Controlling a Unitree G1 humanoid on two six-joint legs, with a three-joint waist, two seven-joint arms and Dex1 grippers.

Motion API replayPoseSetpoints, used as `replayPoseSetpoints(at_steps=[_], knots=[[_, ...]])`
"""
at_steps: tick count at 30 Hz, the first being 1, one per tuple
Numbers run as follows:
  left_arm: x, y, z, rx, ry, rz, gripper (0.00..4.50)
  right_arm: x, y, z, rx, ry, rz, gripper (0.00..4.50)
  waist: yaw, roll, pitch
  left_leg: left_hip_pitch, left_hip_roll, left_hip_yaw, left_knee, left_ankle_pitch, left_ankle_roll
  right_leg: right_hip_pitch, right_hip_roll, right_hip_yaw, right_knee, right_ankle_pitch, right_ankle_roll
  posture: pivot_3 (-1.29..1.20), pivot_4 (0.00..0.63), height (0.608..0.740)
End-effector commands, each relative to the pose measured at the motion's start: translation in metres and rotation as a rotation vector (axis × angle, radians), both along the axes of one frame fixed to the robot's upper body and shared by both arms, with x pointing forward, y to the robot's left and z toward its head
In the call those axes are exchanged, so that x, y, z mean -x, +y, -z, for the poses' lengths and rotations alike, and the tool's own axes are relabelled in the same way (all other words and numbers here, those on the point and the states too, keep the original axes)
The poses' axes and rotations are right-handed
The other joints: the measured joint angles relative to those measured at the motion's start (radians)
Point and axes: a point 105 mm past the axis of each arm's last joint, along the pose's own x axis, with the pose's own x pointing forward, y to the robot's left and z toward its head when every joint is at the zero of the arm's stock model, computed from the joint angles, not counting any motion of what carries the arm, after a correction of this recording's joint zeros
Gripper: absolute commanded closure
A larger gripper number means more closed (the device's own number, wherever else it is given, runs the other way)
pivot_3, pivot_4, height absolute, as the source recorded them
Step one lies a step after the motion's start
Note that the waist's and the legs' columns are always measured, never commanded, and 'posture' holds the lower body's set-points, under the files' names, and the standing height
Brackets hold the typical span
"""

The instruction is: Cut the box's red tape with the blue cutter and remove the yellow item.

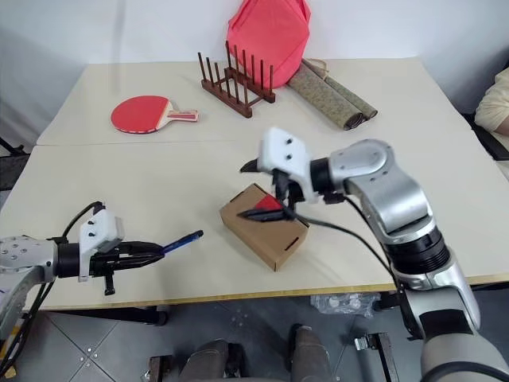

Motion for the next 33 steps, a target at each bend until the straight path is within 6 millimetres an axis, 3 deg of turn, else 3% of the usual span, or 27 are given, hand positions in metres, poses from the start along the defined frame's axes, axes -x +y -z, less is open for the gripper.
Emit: replayPoseSetpoints(at_steps=[1,5,8,19,33], knots=[[0.007,-0.01,0.003,-0.065,-0.02,0.139,4.07,0.027,0.024,0.012,0.029,-0.004,-0.102,0.0,-0.001,0.0,0.0,0.0,0.0,0.0,0.0,0.0,0.0,0.0,0.0,-0.001,0.0,0.0,0.0,0.0,0.15,0.74],[0.004,-0.009,0.013,-0.161,-0.065,0.195,4.07,0.04,0.04,0.026,0.075,0.009,-0.147,0.0,-0.003,0.0,0.0,0.001,-0.002,0.005,0.0,-0.002,0.001,-0.002,0.0,-0.005,0.0,0.0,0.0,0.0,0.15,0.74],[0.007,-0.011,0.019,-0.198,-0.081,0.245,4.1,0.033,0.052,0.035,0.098,-0.035,-0.087,0.61,-0.003,0.0,0.0,0.001,-0.003,0.007,0.0,-0.002,0.001,-0.002,0.0,-0.006,0.0,0.0,0.0,0.0,0.15,0.74],[0.016,-0.019,0.026,-0.22,-0.102,0.303,4.1,0.035,0.078,0.073,0.24,-0.123,-0.183,4.45,-0.004,0.0,0.0,0.003,-0.002,0.009,0.0,-0.003,0.001,-0.002,0.0,-0.006,0.001,0.0,0.0,0.0,0.15,0.74],[0.022,-0.021,0.028,-0.211,-0.084,0.297,4.1,0.036,0.077,0.1,0.345,-0.103,-0.259,4.48,-0.004,0.0,0.0,0.004,-0.002,0.009,0.0,-0.003,0.0,-0.001,0.001,-0.006,0.001,0.0,-0.001,0.0,0.15,0.74]])
